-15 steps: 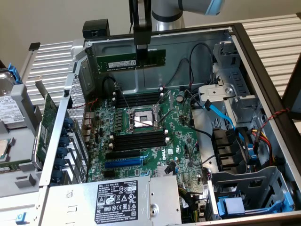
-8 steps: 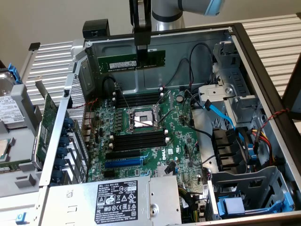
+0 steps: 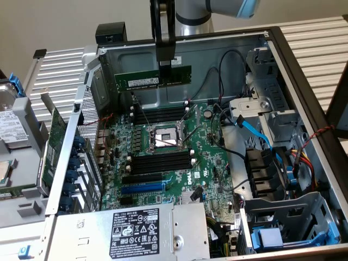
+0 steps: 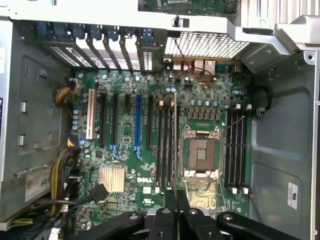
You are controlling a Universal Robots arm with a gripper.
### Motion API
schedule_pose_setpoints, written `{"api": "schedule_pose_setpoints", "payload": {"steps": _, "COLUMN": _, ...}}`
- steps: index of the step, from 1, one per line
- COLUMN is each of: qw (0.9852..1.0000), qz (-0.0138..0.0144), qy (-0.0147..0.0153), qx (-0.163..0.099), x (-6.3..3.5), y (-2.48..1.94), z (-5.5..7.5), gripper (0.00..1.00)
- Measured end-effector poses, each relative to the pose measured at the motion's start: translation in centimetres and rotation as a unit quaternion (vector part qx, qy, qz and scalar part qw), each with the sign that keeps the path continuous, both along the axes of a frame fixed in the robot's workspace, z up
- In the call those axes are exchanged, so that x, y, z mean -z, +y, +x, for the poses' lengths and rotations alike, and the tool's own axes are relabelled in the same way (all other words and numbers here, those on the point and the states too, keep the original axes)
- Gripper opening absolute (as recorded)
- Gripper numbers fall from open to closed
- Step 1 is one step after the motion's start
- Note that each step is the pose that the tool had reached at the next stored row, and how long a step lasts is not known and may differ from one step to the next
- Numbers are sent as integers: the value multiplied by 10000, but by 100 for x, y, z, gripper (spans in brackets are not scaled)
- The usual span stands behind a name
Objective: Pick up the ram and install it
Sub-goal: 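Insert the ram into the slot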
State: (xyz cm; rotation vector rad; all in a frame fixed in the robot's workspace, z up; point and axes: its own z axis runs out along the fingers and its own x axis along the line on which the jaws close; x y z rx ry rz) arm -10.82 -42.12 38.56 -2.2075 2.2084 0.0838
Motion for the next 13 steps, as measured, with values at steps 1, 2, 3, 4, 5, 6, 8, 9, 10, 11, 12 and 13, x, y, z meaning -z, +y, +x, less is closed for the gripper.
{"api": "schedule_pose_setpoints", "payload": {"steps": 1, "qw": 10000, "qz": 0, "qy": -1, "qx": 1, "x": 18, "y": 0, "z": -3, "gripper": 12}}
{"api": "schedule_pose_setpoints", "payload": {"steps": 2, "qw": 10000, "qz": 0, "qy": -1, "qx": 5, "x": 35, "y": 0, "z": -7, "gripper": 12}}
{"api": "schedule_pose_setpoints", "payload": {"steps": 3, "qw": 10000, "qz": 0, "qy": -2, "qx": 9, "x": 54, "y": 0, "z": -10, "gripper": 12}}
{"api": "schedule_pose_setpoints", "payload": {"steps": 4, "qw": 10000, "qz": 0, "qy": -4, "qx": 12, "x": 72, "y": 0, "z": -12, "gripper": 12}}
{"api": "schedule_pose_setpoints", "payload": {"steps": 5, "qw": 10000, "qz": 0, "qy": -7, "qx": 15, "x": 90, "y": 0, "z": -13, "gripper": 12}}
{"api": "schedule_pose_setpoints", "payload": {"steps": 6, "qw": 10000, "qz": 0, "qy": -12, "qx": 18, "x": 108, "y": 0, "z": -14, "gripper": 12}}
{"api": "schedule_pose_setpoints", "payload": {"steps": 8, "qw": 10000, "qz": 0, "qy": -29, "qx": 24, "x": 143, "y": 0, "z": -18, "gripper": 12}}
{"api": "schedule_pose_setpoints", "payload": {"steps": 9, "qw": 10000, "qz": 0, "qy": -37, "qx": 28, "x": 160, "y": 0, "z": -22, "gripper": 12}}
{"api": "schedule_pose_setpoints", "payload": {"steps": 10, "qw": 10000, "qz": 0, "qy": -45, "qx": 30, "x": 178, "y": 0, "z": -26, "gripper": 12}}
{"api": "schedule_pose_setpoints", "payload": {"steps": 11, "qw": 10000, "qz": 0, "qy": -52, "qx": 32, "x": 196, "y": 0, "z": -30, "gripper": 12}}
{"api": "schedule_pose_setpoints", "payload": {"steps": 12, "qw": 10000, "qz": 0, "qy": -57, "qx": 35, "x": 214, "y": 0, "z": -35, "gripper": 12}}
{"api": "schedule_pose_setpoints", "payload": {"steps": 13, "qw": 10000, "qz": 0, "qy": -63, "qx": 37, "x": 232, "y": 0, "z": -40, "gripper": 12}}
